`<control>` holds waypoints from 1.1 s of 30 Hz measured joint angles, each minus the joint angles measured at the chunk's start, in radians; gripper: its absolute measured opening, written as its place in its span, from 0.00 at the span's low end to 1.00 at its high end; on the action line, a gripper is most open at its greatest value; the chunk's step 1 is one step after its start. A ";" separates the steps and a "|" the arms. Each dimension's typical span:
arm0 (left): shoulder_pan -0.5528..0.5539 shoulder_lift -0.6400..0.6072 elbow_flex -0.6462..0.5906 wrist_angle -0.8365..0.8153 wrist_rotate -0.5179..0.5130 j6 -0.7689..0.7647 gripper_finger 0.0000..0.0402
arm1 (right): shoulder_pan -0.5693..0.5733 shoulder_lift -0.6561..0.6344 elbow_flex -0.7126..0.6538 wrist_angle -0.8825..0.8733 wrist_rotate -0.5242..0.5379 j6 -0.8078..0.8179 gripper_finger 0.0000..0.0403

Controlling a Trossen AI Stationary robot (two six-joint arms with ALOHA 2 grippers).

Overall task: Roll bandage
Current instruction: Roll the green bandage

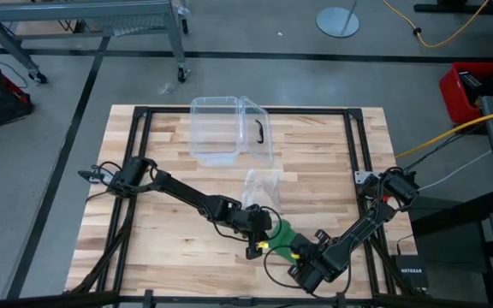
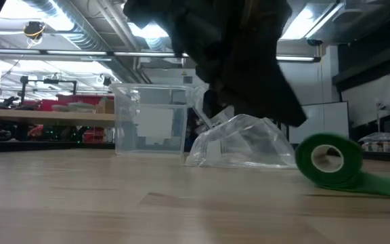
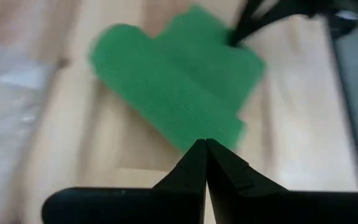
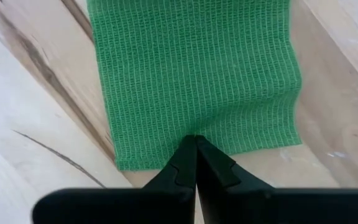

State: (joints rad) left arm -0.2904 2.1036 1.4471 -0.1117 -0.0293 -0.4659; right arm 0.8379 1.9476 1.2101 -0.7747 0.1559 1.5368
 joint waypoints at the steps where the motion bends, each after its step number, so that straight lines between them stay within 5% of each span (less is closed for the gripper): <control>1: 0.003 0.000 0.000 -0.009 -0.024 -0.005 0.00 | 0.000 0.000 0.000 0.000 -0.006 0.001 0.01; 12: 0.052 0.045 0.000 -0.031 -0.081 -0.065 0.00 | 0.000 0.000 0.000 0.014 -0.022 0.003 0.01; 27: -0.014 0.066 0.000 0.155 0.105 -0.035 0.00 | 0.000 0.000 0.000 0.018 -0.030 0.003 0.01; 33: -0.021 0.066 0.000 0.143 0.003 -0.001 0.00 | 0.000 0.000 0.001 0.019 -0.036 0.003 0.01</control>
State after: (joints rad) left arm -0.3115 2.1696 1.4471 0.0308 -0.0265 -0.4669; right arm 0.8383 1.9472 1.2110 -0.7559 0.1204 1.5398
